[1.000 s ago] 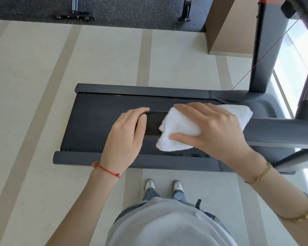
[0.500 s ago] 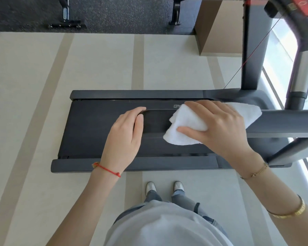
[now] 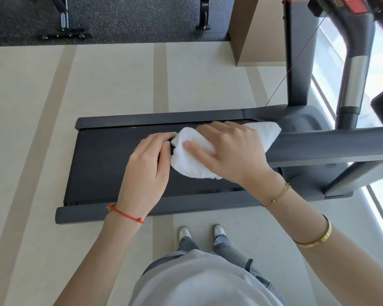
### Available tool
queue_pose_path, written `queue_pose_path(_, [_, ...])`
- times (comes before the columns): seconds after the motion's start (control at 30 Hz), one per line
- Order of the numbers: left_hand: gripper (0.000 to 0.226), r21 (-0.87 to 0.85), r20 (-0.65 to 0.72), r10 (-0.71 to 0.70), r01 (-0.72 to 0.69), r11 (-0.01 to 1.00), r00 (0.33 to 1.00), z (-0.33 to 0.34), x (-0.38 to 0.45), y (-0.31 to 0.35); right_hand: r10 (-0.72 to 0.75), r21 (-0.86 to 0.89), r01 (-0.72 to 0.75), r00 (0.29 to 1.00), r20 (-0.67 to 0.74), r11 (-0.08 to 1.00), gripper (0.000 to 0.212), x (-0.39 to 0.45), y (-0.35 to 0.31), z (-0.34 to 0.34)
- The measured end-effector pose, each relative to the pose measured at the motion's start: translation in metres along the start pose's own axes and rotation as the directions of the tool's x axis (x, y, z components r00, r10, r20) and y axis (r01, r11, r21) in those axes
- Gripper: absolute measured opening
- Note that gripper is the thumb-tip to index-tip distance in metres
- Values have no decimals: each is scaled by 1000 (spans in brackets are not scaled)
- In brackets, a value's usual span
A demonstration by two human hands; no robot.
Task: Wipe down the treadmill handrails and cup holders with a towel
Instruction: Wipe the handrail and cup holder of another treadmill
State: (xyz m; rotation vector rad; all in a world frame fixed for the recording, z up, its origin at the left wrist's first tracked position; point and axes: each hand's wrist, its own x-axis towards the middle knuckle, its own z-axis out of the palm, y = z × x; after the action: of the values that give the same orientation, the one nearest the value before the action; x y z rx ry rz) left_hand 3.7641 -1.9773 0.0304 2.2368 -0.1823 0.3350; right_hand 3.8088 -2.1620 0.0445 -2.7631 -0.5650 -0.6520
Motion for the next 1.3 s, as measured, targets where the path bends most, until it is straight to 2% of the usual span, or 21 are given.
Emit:
queue_pose_path(0.17, [28,136,51,128,-134,982,990,17,11,22,17,-3,-17,996,-86,1000,48,-9,33,-9])
queue_pose_path(0.3, [31,252,66,161,-172,952,985,34,20,37,22,5,-21,994,-104,1000,45,-14,53,-12])
queue_pose_path(0.47, [26,188,75,190,-201,961,979,60,27,61,23,-2,-23,995,-97,1000,48,-24,90,-26])
queue_pose_path(0.73, [26,242,55,188,-195,950,981,123,31,109,6,-15,-7,995,-97,1000,52,-48,169,-53])
queue_pose_path(1.07, [24,284,69,163,-176,943,984,192,39,162,-25,4,26,997,-76,1000,45,-74,260,-82])
queue_pose_path(1.3, [25,287,72,146,-161,944,987,219,39,187,-124,59,128,990,-60,990,34,-88,309,-103])
